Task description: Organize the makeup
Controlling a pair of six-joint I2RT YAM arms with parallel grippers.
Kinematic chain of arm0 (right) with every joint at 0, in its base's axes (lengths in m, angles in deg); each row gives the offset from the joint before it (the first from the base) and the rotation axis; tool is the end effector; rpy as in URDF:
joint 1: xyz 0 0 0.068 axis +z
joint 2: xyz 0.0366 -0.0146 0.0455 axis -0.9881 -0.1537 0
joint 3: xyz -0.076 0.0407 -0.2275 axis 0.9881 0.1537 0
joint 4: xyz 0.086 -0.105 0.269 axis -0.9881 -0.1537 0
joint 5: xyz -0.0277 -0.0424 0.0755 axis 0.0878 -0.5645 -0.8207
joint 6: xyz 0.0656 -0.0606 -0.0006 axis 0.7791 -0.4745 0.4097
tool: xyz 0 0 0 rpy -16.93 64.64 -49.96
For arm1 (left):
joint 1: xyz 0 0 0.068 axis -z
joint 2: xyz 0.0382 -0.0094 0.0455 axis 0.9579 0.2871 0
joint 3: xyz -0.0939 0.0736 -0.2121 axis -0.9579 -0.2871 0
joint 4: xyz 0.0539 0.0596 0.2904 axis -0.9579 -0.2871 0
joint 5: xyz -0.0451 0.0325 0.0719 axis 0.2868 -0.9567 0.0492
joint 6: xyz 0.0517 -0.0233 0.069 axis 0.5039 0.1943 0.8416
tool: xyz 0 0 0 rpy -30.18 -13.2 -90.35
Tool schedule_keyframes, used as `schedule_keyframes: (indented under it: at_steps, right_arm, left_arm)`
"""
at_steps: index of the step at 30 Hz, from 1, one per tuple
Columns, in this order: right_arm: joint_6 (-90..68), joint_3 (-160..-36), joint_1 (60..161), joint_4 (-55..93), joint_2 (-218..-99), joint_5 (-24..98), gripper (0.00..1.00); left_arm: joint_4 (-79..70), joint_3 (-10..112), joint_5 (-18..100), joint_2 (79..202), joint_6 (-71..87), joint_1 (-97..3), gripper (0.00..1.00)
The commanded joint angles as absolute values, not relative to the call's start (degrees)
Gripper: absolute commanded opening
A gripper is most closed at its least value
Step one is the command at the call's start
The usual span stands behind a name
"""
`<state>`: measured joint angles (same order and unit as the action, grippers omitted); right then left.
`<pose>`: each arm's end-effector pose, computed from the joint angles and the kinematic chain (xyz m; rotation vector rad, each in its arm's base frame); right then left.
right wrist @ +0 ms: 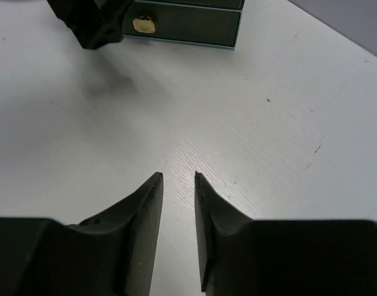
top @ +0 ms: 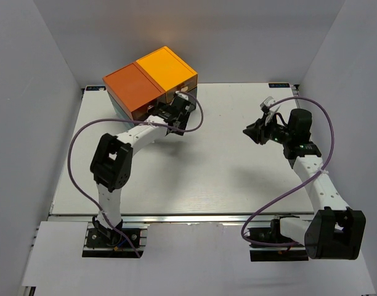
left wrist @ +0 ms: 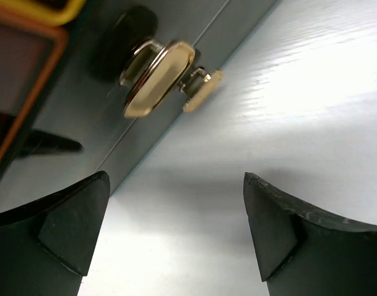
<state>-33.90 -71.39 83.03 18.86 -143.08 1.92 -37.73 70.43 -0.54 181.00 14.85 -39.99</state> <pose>0.3415 0.0648 0.2590 -0.7616 1.6663 0.5203 0.4310 -0.2315 0.1449 0.3677 2.3434 0.4231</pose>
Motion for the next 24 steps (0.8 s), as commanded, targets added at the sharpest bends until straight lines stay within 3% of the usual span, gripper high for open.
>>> schedule_keyframes:
  at_steps: [1, 3, 4, 5, 13, 18, 24]
  right_arm:
    - [-36.4, -71.8, 82.7, 16.3, -141.7, -0.5, 0.36]
    - [-37.3, -72.5, 82.7, 14.9, -142.2, -1.0, 0.53]
    - [-37.6, -73.0, 82.7, 12.6, -142.7, -1.1, 0.83]
    - [-38.0, -73.5, 82.7, 11.5, -143.0, -1.0, 0.89]
    - [-28.6, -81.1, 82.7, 3.7, -145.3, 10.5, 0.89]
    - [-24.3, -91.5, 82.7, -4.1, -148.6, 20.0, 0.89]
    - [-19.1, -99.9, 82.7, -6.7, -149.3, 25.4, 0.89]
  left_arm:
    - [-31.5, 67.2, 6.7, 168.5, 14.6, -40.6, 0.98]
    - [-30.3, 65.2, 10.0, 165.4, 14.3, -40.5, 0.98]
    - [-29.8, 64.8, 11.8, 164.0, 13.6, -40.5, 0.98]
    - [-29.6, 64.3, 15.0, 161.2, 13.5, -40.4, 0.98]
    - [-22.1, 48.9, 31.3, 142.3, 7.0, -40.1, 0.98]
    - [-16.7, 40.0, 32.5, 128.1, -0.1, -40.2, 0.98]
    - [-17.1, 37.5, 32.1, 122.5, -1.6, -40.2, 0.98]
